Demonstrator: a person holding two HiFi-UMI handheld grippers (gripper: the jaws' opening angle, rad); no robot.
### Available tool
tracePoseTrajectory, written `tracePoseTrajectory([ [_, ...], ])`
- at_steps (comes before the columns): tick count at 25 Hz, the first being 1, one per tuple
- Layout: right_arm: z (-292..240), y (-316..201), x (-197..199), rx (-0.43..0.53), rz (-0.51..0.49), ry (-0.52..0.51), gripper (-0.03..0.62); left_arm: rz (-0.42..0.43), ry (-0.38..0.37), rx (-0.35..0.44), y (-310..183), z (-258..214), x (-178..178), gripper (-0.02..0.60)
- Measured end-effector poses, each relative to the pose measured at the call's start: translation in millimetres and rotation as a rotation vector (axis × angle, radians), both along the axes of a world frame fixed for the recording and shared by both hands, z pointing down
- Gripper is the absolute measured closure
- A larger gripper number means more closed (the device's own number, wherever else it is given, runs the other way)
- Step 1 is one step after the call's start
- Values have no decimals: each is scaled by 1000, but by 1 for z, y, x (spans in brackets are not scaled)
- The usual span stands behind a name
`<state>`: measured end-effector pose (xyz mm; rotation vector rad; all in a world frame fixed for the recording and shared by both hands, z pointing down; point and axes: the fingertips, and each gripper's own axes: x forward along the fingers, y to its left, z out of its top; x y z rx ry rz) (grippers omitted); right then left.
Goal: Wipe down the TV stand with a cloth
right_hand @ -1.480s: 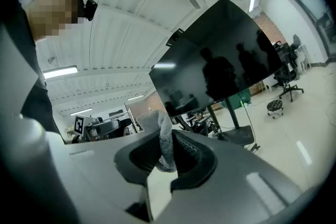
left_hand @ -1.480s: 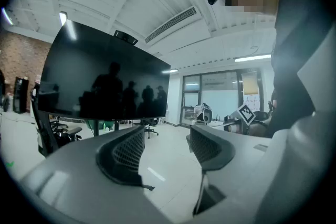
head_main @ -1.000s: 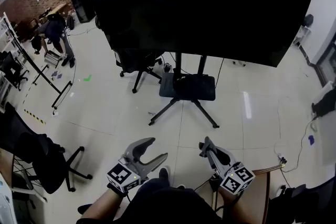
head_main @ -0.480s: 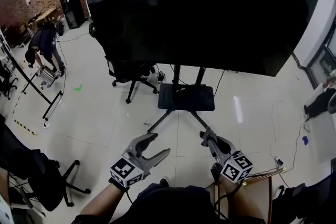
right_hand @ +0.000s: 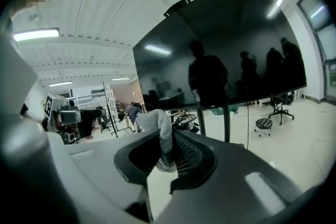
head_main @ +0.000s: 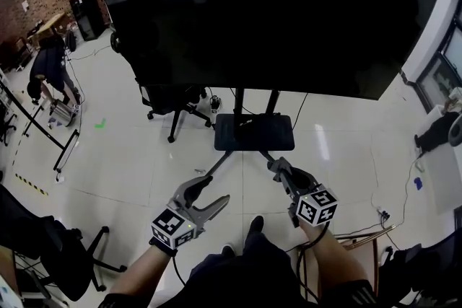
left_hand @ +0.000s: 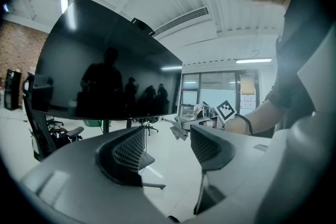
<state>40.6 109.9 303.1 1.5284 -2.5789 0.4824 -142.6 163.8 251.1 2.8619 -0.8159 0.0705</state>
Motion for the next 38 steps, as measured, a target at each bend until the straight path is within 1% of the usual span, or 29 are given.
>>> tracePoseTrajectory([
  [5,37,-50,2,-33,-15,17,548,-17,-39,-7,-30,16,3,284],
  [8,53,-86,0,-45,-25,13,548,-27,-46,-33,-56,34,8,284],
  [11,68,-127,1,-47,-39,19,548,-30,-44,-68,-90,56,23,284],
  [15,95,-188,0,-45,-53,40,546,-33,-35,-83,-139,79,45,281],
  [18,126,-238,4,-74,-57,53,545,-43,-34,-97,-176,97,61,279],
  [23,172,-320,16,-108,-46,55,545,-35,-42,-103,-235,128,79,279],
  [26,187,-363,20,-93,-48,70,545,-45,-45,-124,-268,143,81,278],
  [29,194,-400,18,-71,-62,75,545,-39,-30,-117,-295,153,86,278],
  [34,202,-458,1,-21,-99,93,545,-43,4,-112,-340,145,98,279],
  [38,218,-493,-14,-5,-106,109,544,-48,13,-118,-358,158,106,279],
])
